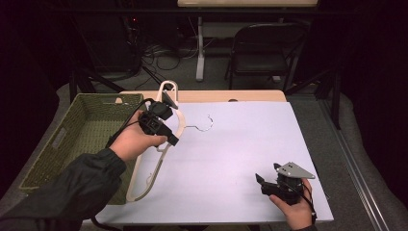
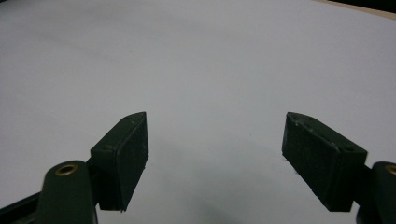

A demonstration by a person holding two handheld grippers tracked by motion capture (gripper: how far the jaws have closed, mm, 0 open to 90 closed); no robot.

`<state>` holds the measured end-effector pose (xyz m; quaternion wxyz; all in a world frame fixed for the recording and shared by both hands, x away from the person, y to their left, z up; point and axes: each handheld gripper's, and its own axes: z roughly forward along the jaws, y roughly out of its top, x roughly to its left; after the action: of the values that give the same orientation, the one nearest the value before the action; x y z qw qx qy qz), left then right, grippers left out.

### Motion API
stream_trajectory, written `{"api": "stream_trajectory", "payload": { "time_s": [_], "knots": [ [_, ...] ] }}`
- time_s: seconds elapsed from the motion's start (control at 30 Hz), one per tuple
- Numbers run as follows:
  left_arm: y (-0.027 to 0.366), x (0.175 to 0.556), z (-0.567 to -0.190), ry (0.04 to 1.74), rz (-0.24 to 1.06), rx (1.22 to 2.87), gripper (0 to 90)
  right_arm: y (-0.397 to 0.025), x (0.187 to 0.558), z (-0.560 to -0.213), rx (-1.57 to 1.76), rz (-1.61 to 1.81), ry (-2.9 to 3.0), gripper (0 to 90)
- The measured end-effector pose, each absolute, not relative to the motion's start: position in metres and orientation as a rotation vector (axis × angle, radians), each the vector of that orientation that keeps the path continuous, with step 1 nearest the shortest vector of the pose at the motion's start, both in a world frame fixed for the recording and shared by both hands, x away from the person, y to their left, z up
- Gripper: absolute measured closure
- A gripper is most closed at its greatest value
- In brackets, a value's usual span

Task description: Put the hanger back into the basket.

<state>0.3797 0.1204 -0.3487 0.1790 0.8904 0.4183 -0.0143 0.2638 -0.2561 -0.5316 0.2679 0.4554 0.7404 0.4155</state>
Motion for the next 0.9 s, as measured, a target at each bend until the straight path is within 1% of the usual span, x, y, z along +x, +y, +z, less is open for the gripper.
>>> {"api": "stream_trajectory", "payload": {
  "time_s": [0.37, 0.7, 0.9],
  "knots": [
    [0.158, 0.395, -0.342, 1.328, 0.001, 2.466, 75.2, -0.255, 0.264, -0.532, 1.228, 1.115, 2.000, 22.6],
    [0.197, 0.412, -0.345, 1.469, -0.009, 2.353, 75.2, -0.255, 0.264, -0.532, 1.227, 1.117, 2.002, 22.6],
    [0.228, 0.421, -0.347, 1.565, -0.023, 2.288, 75.2, -0.255, 0.264, -0.532, 1.226, 1.116, 2.004, 22.6]
  ]
}}
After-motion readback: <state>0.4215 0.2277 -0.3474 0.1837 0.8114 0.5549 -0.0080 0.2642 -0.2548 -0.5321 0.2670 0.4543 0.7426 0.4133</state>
